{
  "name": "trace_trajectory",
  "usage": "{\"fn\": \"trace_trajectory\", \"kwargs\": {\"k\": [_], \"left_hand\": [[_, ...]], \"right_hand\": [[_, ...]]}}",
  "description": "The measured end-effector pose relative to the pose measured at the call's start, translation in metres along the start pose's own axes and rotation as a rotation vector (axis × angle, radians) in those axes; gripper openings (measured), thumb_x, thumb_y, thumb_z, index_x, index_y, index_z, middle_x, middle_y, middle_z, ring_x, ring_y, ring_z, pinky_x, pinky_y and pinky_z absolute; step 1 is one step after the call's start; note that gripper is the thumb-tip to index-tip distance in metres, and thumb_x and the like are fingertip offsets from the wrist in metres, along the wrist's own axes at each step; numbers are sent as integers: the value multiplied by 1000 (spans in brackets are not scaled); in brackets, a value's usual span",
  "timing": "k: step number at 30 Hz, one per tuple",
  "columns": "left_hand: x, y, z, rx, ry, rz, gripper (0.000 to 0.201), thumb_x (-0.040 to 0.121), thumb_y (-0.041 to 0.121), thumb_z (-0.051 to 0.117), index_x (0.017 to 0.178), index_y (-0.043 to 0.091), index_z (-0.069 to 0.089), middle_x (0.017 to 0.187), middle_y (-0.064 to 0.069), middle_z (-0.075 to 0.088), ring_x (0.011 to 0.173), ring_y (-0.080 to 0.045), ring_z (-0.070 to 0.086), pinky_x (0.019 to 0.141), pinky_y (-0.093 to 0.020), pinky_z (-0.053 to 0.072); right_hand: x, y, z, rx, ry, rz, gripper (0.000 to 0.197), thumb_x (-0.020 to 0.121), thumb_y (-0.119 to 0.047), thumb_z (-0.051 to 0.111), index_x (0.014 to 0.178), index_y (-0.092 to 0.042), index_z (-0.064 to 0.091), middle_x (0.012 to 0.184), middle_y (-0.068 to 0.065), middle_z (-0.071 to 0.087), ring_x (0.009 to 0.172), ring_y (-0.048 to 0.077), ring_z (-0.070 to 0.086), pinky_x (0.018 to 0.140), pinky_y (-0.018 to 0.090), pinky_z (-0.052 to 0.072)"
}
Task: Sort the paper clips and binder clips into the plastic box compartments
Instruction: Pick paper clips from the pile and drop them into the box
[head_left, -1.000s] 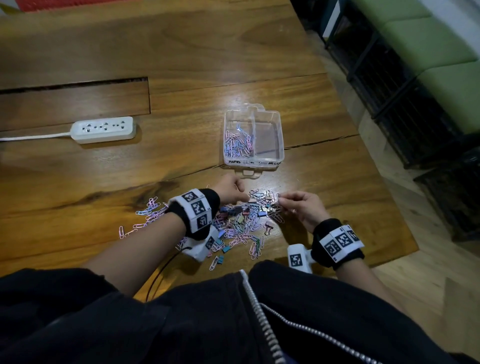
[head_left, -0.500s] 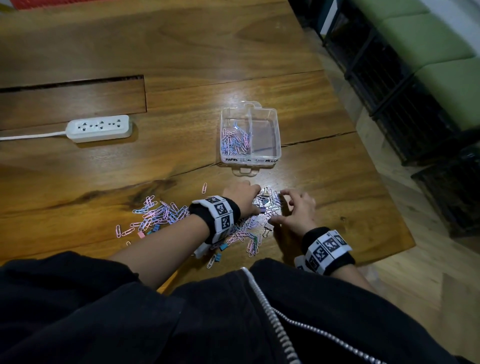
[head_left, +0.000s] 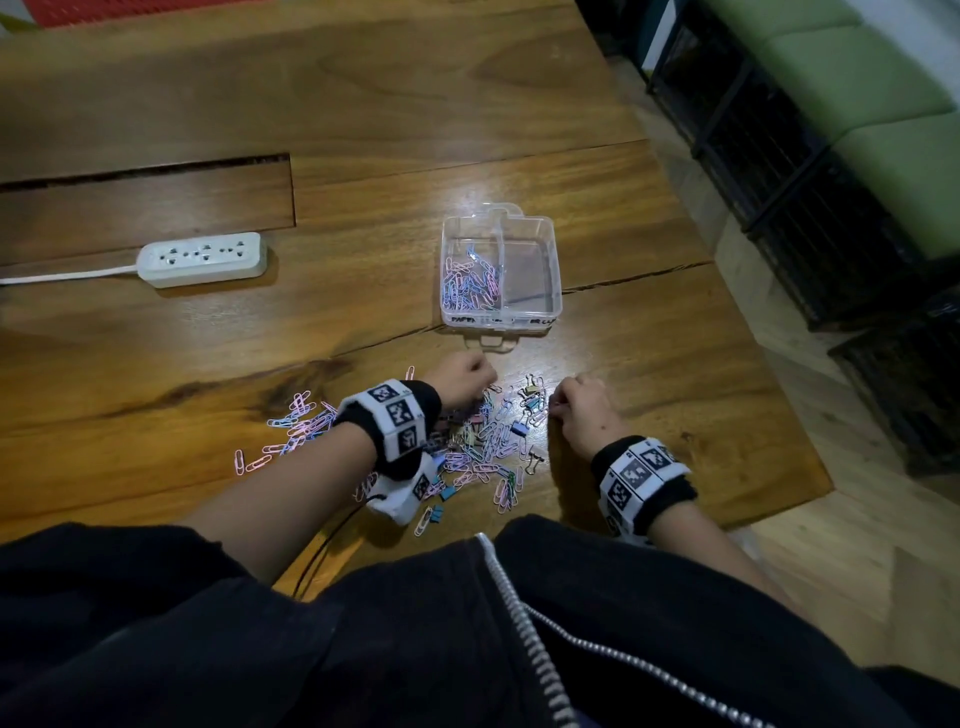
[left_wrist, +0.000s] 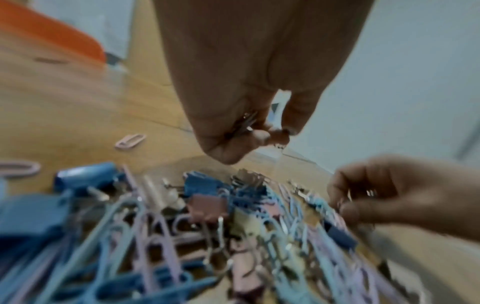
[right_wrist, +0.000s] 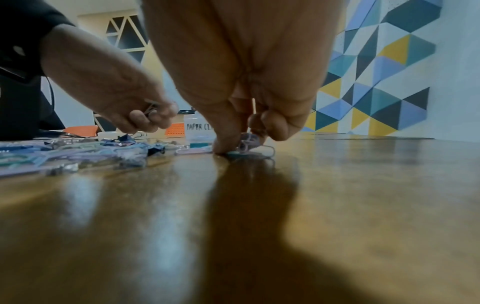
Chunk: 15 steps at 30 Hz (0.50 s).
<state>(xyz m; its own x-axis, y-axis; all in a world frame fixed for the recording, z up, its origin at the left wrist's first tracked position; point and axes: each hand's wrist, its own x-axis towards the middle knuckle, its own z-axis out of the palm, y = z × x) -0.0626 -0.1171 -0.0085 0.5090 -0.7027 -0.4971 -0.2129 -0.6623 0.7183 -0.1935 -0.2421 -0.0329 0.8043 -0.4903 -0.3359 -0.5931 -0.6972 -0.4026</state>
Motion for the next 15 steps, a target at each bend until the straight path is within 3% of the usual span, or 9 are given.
{"fn": "trace_trajectory", "kwargs": {"k": [2,4,7,9,10,13,15], "left_hand": [[-1,-2,-8,-420,-31,-93,27,95,6,34,70,15,42,66,0,44,45,-6,40,33,-10,32],[-2,-7,-15,-693,-42,-133,23,91,1,33,72,12,44,64,-3,45,35,-4,41,29,-13,32],[-3,-8,-18,-748,-25,-145,21,89,2,35,74,12,47,64,-1,43,36,-4,39,29,-12,30],[-4,-3,-14,-466,13,-105,14,93,12,44,80,13,49,70,0,47,47,-6,41,35,-11,34],[-4,0,-10,-249,29,-61,7,91,18,51,86,12,51,79,-1,53,56,-6,46,44,-10,39],[2,-1,2,395,17,83,43,80,39,65,113,13,53,110,0,54,94,-12,51,82,-21,43],[4,-1,10,583,45,137,49,78,45,65,116,18,54,119,-1,53,107,-17,51,89,-28,43]], "right_hand": [[-1,0,-1,-19,-17,-23,14,89,-10,47,100,-5,54,109,10,50,107,23,42,88,27,34],[-2,0,-2,82,5,-1,11,89,-7,48,96,-4,55,100,7,51,95,17,46,79,20,33],[-2,1,-7,555,5,148,14,90,-1,44,85,-9,54,82,-2,53,76,10,51,77,25,44],[-3,2,-15,867,-17,249,23,92,1,39,78,-14,51,79,1,53,70,12,51,69,26,46],[-4,2,-20,1041,-32,297,26,93,3,35,78,-12,50,78,5,51,66,13,49,64,24,43],[-6,3,-32,1429,-66,371,25,93,3,29,80,-4,49,78,8,44,64,14,43,59,24,35],[-5,4,-34,1539,-74,384,23,92,-5,32,76,-6,48,74,6,44,61,13,41,57,22,32]]}}
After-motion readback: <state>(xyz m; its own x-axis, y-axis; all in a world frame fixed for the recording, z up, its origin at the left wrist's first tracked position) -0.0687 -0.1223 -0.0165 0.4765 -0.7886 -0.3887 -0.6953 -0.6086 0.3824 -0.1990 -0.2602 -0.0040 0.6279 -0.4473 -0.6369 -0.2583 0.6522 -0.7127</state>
